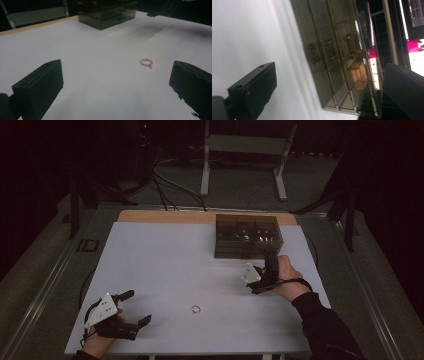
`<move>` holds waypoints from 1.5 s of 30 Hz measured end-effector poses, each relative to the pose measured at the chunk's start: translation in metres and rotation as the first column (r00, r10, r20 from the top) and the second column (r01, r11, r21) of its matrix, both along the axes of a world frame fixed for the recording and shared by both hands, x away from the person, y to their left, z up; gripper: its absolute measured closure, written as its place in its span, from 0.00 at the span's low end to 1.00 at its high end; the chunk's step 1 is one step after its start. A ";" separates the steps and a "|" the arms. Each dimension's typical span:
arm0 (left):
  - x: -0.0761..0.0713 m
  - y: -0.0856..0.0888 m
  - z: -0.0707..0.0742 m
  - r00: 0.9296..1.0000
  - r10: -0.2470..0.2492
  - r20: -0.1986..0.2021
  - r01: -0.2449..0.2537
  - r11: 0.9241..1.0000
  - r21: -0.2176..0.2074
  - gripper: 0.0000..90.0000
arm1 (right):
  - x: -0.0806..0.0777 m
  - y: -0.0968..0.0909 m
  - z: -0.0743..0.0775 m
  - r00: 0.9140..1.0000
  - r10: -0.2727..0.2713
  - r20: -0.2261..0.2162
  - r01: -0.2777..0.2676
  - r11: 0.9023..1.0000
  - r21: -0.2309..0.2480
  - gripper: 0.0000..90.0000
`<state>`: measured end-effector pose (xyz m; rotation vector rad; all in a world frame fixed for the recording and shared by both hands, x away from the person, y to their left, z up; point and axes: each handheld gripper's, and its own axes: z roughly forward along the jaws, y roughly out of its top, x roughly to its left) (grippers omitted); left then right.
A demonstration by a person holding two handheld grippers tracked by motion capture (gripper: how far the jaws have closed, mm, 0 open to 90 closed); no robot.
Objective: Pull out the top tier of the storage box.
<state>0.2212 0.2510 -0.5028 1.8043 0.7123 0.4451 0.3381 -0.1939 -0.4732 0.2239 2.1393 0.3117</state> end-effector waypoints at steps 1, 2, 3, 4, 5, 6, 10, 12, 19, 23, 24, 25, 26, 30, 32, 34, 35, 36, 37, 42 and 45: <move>0.000 0.000 0.000 1.000 0.000 -0.001 0.000 1.000 0.002 0.00 | 0.001 0.001 -0.001 1.000 0.001 0.003 -0.001 1.000 -0.015 0.01; 0.000 0.000 -0.001 1.000 -0.001 -0.003 0.001 1.000 0.006 0.00 | 0.001 0.001 -0.001 1.000 -0.001 0.008 0.001 1.000 -0.021 0.02; 0.000 0.000 -0.001 1.000 -0.001 -0.004 0.001 1.000 0.009 0.00 | 0.001 0.002 -0.001 1.000 -0.006 0.014 0.007 1.000 -0.028 0.02; 0.000 0.000 -0.001 1.000 0.000 -0.003 0.000 1.000 0.007 0.00 | 0.002 0.002 -0.002 1.000 -0.005 0.023 0.005 0.999 -0.041 0.02; 0.000 0.000 0.000 1.000 0.001 0.000 -0.001 1.000 0.002 0.00 | 0.003 0.002 -0.001 1.000 -0.009 0.023 0.010 0.999 -0.041 0.02; 0.000 0.000 0.000 1.000 0.001 0.001 -0.001 1.000 -0.002 0.00 | 0.004 0.003 -0.002 1.000 -0.009 0.025 0.010 0.999 -0.046 0.02; 0.000 0.000 0.000 1.000 0.003 -0.003 -0.003 1.000 0.001 0.00 | 0.006 0.006 -0.006 0.998 -0.014 0.054 0.019 0.995 -0.098 0.02; 0.000 0.000 0.000 1.000 0.003 0.002 -0.003 1.000 -0.005 0.00 | 0.007 0.008 -0.008 0.998 -0.012 0.063 0.020 0.993 -0.120 0.02; 0.000 0.000 0.000 1.000 0.003 0.004 -0.003 1.000 0.000 0.00 | 0.011 0.014 -0.013 0.996 -0.015 0.083 0.028 0.987 -0.157 0.03; -0.001 0.001 0.000 1.000 0.005 0.002 -0.005 1.000 -0.003 0.00 | 0.013 0.016 -0.018 0.995 -0.025 0.093 0.041 0.984 -0.172 0.04; -0.001 0.001 0.000 1.000 0.007 0.003 -0.007 1.000 -0.009 0.00 | 0.014 0.016 -0.018 0.995 -0.022 0.099 0.039 0.985 -0.171 0.04; -0.001 0.001 0.000 1.000 0.005 0.003 -0.005 1.000 -0.011 0.00 | 0.015 0.016 -0.019 0.994 -0.021 0.108 0.040 0.984 -0.175 0.04; -0.001 0.001 0.000 1.000 0.005 0.003 -0.005 1.000 -0.011 0.00 | 0.015 0.016 -0.019 0.994 -0.021 0.108 0.040 0.984 -0.175 0.04; -0.001 0.001 0.000 1.000 0.004 0.002 -0.004 1.000 -0.011 0.00 | 0.018 0.017 -0.021 0.989 -0.019 0.147 0.048 0.980 -0.192 0.09; -0.001 0.001 0.000 1.000 0.000 0.001 0.000 1.000 -0.008 0.00 | 0.019 0.018 -0.021 0.985 -0.022 0.169 0.057 0.977 -0.205 0.15; -0.001 0.001 0.000 1.000 0.002 0.000 -0.002 1.000 -0.006 0.00 | 0.022 0.018 -0.021 0.981 -0.034 0.191 0.079 0.970 -0.229 0.19; -0.001 0.001 0.000 1.000 0.002 0.000 -0.002 1.000 -0.006 0.00 | 0.022 0.018 -0.021 0.981 -0.034 0.191 0.079 0.970 -0.229 0.19; -0.001 0.001 0.000 1.000 0.003 0.001 -0.003 1.000 -0.013 0.00 | 0.023 0.018 -0.021 0.981 -0.039 0.193 0.085 0.967 -0.241 0.20; -0.001 0.001 0.000 1.000 0.002 0.001 -0.002 1.000 -0.014 0.00 | 0.024 0.018 -0.022 0.981 -0.029 0.194 0.078 0.964 -0.253 0.23; -0.001 0.001 0.000 1.000 0.000 0.002 0.000 1.000 -0.007 0.00 | 0.028 0.018 -0.027 0.965 -0.028 0.260 0.103 0.955 -0.279 0.39; -0.001 0.001 -0.001 1.000 -0.003 -0.004 0.003 1.000 -0.001 0.00 | 0.028 0.019 -0.028 0.957 -0.021 0.289 0.108 0.951 -0.290 0.47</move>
